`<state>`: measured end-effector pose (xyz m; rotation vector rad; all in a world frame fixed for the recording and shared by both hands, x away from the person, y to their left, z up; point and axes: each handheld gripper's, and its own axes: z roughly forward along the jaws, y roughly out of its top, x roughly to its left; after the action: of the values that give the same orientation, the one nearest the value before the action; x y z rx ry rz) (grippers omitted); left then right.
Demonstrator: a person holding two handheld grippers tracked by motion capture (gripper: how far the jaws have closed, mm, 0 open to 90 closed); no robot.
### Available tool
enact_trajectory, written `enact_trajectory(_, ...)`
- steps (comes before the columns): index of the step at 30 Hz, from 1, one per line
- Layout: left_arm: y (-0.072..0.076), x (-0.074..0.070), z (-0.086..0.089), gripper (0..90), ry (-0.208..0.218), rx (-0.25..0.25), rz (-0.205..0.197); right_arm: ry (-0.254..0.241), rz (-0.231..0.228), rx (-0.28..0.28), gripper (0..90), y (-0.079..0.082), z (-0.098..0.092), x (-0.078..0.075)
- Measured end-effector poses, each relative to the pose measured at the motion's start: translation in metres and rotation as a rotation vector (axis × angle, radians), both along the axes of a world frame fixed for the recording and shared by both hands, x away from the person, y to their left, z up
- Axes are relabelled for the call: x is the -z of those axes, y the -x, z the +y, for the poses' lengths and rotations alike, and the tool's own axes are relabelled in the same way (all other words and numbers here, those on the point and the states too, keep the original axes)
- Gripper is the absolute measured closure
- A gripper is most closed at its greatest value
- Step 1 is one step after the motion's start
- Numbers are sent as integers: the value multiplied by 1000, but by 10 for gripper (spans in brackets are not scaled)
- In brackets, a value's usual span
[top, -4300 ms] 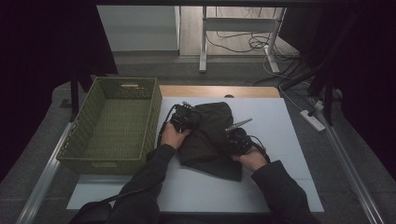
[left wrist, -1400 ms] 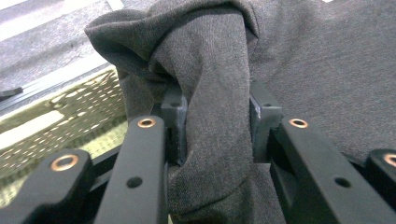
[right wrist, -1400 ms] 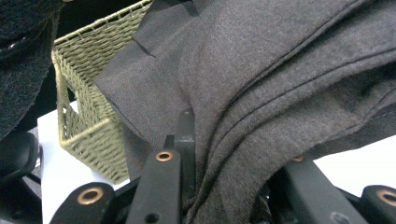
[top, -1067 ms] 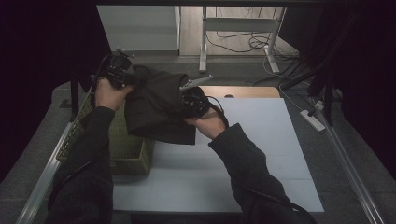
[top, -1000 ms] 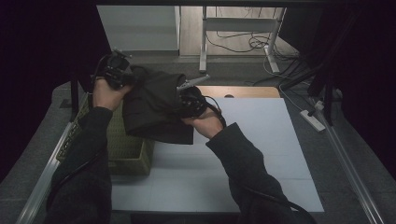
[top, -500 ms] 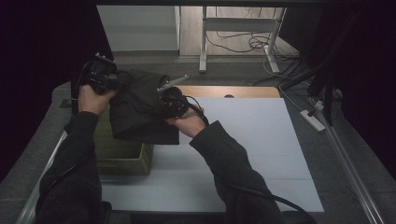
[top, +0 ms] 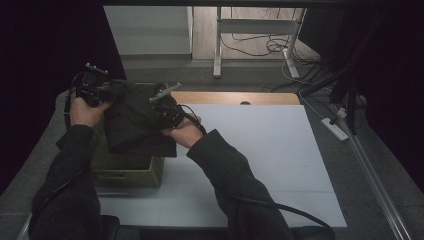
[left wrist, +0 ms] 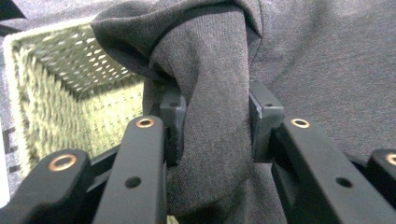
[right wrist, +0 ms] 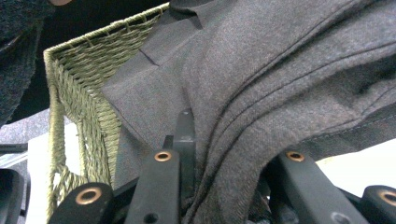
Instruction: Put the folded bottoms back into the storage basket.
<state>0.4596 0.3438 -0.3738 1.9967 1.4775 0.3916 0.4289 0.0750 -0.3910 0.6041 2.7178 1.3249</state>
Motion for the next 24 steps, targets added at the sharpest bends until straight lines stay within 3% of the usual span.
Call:
enact_trajectory(12,2,31,25,645,-30,-22,51,32,20,-13,706,4,35,21)
enact_trajectory(24,1,56,35,642,-66,-34,96,94,20,-17,646,10,55,46)
